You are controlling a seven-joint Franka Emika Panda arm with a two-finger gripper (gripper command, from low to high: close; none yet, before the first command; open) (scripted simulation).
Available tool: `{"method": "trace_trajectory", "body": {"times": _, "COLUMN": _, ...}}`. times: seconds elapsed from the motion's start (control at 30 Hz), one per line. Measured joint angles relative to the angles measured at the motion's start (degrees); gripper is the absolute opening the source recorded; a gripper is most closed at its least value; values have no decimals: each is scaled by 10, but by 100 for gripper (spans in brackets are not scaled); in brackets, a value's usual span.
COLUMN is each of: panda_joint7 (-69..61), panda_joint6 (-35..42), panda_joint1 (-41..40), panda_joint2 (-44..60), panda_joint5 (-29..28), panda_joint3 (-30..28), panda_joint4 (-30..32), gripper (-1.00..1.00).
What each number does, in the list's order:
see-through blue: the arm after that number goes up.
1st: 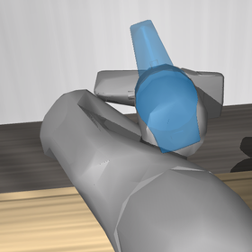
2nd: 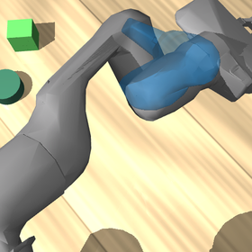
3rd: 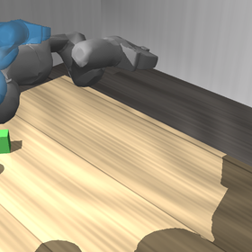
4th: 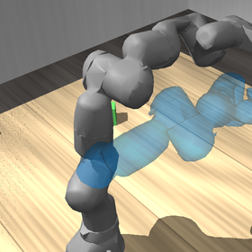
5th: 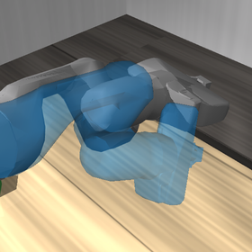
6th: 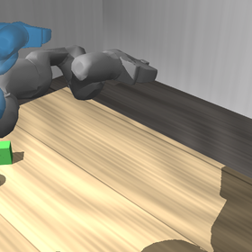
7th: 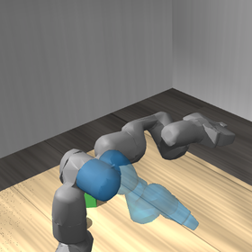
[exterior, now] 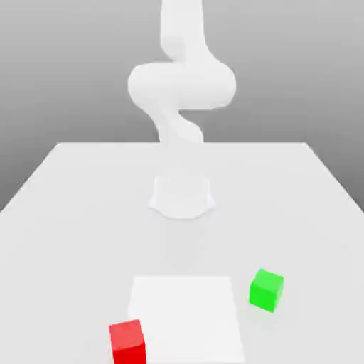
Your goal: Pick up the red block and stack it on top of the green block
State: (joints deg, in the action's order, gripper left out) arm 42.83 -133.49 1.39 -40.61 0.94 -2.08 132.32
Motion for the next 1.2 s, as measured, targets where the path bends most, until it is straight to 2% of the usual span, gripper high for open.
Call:
{"method": "trace_trajectory", "body": {"times": 0.5, "panda_joint7": -193, "panda_joint6": -102, "panda_joint1": 46, "panda_joint2": 316, "panda_joint5": 73, "panda_joint3": -91, "panda_joint4": 32, "gripper": 0}}
{"method": "trace_trajectory", "body": {"times": 0.7, "panda_joint7": -257, "panda_joint6": -144, "panda_joint1": 35, "panda_joint2": 439, "panda_joint5": 85, "panda_joint3": -99, "panda_joint4": 46, "gripper": 0}}
{"method": "trace_trajectory", "body": {"times": 0.87, "panda_joint7": -289, "panda_joint6": -182, "panda_joint1": 23, "panda_joint2": 536, "panda_joint5": 66, "panda_joint3": -105, "panda_joint4": 57, "gripper": 0}}
{"method": "trace_trajectory", "body": {"times": 1.0, "panda_joint7": -315, "panda_joint6": -243, "panda_joint1": 5, "panda_joint2": 618, "panda_joint5": 90, "panda_joint3": -84, "panda_joint4": 48, "gripper": 0}}
{"method": "trace_trajectory", "body": {"times": 1.03, "panda_joint7": -321, "panda_joint6": -259, "panda_joint1": -2, "panda_joint2": 638, "panda_joint5": 98, "panda_joint3": -75, "panda_joint4": 44, "gripper": -100}}
{"method": "trace_trajectory", "body": {"times": 1.2, "panda_joint7": -321, "panda_joint6": -258, "panda_joint1": -2, "panda_joint2": 638, "panda_joint5": 98, "panda_joint3": -75, "panda_joint4": 44, "gripper": -100}}
